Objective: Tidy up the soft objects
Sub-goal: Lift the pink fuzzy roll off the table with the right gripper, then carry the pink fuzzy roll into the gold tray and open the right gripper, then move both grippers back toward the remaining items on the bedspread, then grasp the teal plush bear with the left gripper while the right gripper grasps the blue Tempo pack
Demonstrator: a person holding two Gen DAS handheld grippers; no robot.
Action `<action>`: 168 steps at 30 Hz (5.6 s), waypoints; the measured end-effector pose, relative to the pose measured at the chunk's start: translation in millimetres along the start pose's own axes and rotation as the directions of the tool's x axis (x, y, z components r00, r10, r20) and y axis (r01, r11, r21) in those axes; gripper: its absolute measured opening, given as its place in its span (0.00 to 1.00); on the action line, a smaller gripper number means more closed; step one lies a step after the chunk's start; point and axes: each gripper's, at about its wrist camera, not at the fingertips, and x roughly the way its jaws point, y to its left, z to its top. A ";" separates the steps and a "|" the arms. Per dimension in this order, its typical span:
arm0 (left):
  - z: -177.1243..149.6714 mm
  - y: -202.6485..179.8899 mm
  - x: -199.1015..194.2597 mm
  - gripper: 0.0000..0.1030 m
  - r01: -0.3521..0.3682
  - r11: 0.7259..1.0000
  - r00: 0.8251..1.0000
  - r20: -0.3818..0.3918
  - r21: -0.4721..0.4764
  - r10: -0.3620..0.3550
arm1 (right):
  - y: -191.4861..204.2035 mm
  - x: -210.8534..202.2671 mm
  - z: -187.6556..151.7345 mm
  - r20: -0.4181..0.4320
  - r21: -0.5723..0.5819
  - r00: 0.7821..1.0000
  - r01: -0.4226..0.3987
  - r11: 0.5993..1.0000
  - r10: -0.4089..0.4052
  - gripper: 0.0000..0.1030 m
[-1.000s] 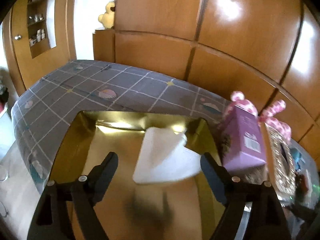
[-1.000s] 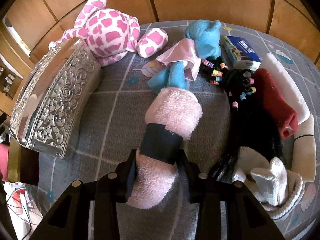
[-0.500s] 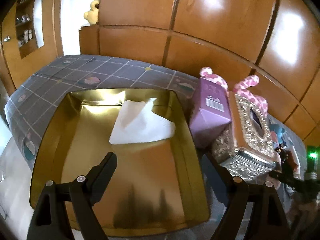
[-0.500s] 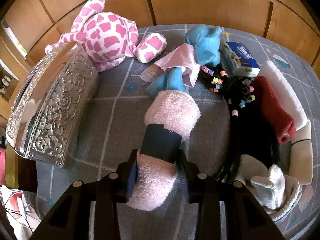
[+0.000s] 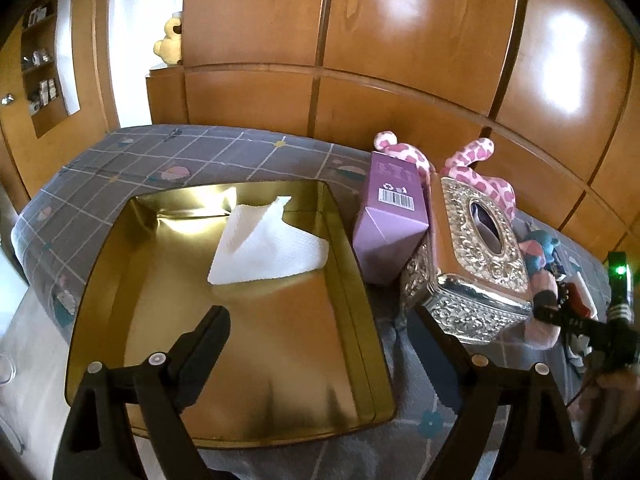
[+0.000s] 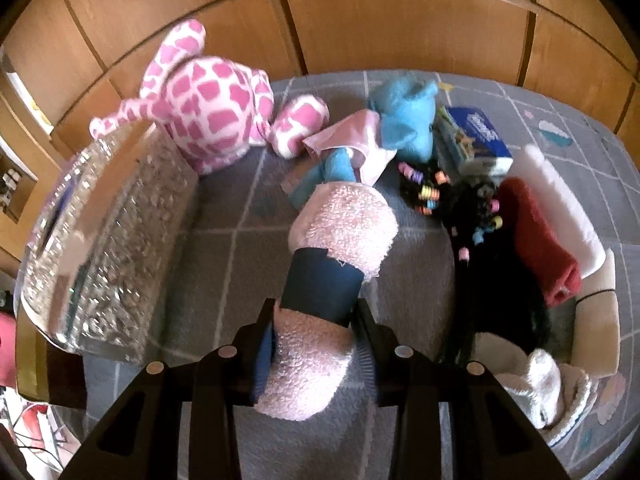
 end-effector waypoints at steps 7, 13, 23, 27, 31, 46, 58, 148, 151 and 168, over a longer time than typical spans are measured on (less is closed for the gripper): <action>-3.4 -1.0 0.2 0.89 0.011 1.000 1.000 -0.012 0.003 -0.011 | 10.5 -16.9 21.7 0.062 -0.014 0.998 -0.022 1.000 0.023 0.35; -5.1 2.0 1.5 0.90 0.007 1.000 1.000 -0.021 -0.004 -0.008 | 30.3 -38.4 36.9 0.137 -0.063 0.990 -0.034 0.997 0.043 0.35; -5.4 9.9 0.2 0.94 -0.003 1.000 1.000 -0.015 -0.026 0.003 | 88.0 -77.4 42.4 0.233 -0.214 0.958 -0.115 0.970 0.165 0.35; -5.9 14.7 0.1 0.94 -0.013 0.999 1.000 -0.014 -0.033 0.012 | 124.9 -83.9 41.7 0.225 -0.297 0.944 -0.168 0.940 0.240 0.35; -5.0 26.4 -2.3 0.94 -0.035 0.997 0.999 0.001 -0.066 0.036 | 167.0 -90.0 33.5 0.182 -0.386 0.926 -0.242 0.890 0.331 0.35; -6.2 109.4 -16.8 0.94 -0.174 0.946 0.981 0.036 -0.273 0.191 | 307.2 4.3 -31.2 -0.153 -0.619 0.945 -0.320 0.717 0.290 0.37; -13.3 112.6 -6.5 0.94 -0.183 0.949 0.981 0.019 -0.258 0.194 | 313.4 16.7 -44.3 -0.104 -0.628 0.965 -0.250 0.737 0.239 0.44; 40.3 -397.6 162.6 0.64 0.232 0.698 0.973 -0.168 0.678 -0.160 | -209.4 -93.9 16.0 0.303 0.539 0.946 -0.068 0.840 -0.118 0.46; 43.2 -402.8 181.4 0.65 0.239 0.701 0.970 -0.204 0.672 -0.135 | -209.6 -93.4 15.1 0.304 0.539 0.945 -0.069 0.839 -0.118 0.46; 39.0 -379.0 162.0 0.34 0.347 0.781 0.935 -0.261 0.519 -0.241 | -216.1 -92.8 12.3 0.305 0.575 0.942 -0.064 0.815 -0.142 0.46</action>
